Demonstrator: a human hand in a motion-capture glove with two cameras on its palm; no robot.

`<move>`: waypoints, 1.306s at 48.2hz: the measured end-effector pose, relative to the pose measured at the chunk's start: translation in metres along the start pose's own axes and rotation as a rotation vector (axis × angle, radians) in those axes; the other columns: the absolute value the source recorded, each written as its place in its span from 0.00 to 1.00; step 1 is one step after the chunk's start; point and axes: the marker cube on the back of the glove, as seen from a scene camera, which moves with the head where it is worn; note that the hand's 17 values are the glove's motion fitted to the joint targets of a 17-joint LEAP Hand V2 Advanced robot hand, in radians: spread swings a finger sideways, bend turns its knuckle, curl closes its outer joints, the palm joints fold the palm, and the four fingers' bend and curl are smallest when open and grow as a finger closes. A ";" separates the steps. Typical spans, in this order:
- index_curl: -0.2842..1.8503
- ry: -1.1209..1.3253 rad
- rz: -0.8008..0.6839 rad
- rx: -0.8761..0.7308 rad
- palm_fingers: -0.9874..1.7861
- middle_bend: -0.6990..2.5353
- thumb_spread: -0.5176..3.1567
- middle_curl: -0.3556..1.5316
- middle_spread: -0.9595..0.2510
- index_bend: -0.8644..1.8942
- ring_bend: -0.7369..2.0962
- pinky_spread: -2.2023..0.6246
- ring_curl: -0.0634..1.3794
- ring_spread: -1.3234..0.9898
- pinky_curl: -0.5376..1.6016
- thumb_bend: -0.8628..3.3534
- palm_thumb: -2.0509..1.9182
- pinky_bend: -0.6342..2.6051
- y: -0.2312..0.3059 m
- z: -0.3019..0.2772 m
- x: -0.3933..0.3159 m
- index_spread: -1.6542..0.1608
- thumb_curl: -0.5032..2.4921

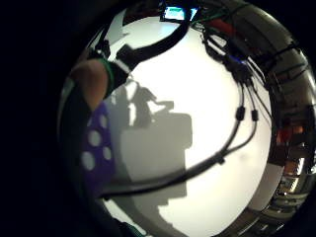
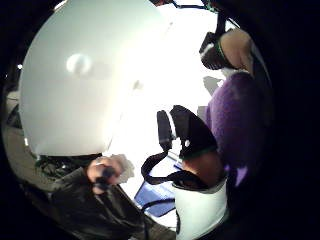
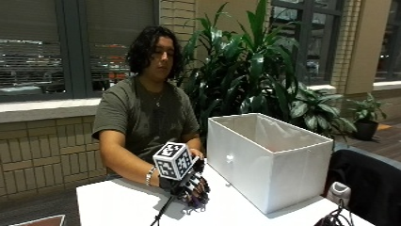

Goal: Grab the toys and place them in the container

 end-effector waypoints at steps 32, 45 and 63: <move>0.54 -0.312 -0.284 0.623 0.79 0.51 0.46 0.69 0.49 0.59 0.70 0.63 0.44 0.42 0.46 0.25 0.64 0.49 0.010 -0.302 -0.101 0.72 0.40; 0.58 -0.321 -0.372 0.564 0.78 0.53 0.44 0.69 0.49 0.60 0.72 0.63 0.45 0.42 0.47 0.24 0.63 0.50 -0.061 -0.304 -0.223 0.73 0.44; 0.60 -0.155 -0.468 0.341 0.75 0.53 0.43 0.68 0.50 0.59 0.72 0.63 0.45 0.43 0.48 0.23 0.62 0.50 -0.119 -0.228 -0.291 0.74 0.48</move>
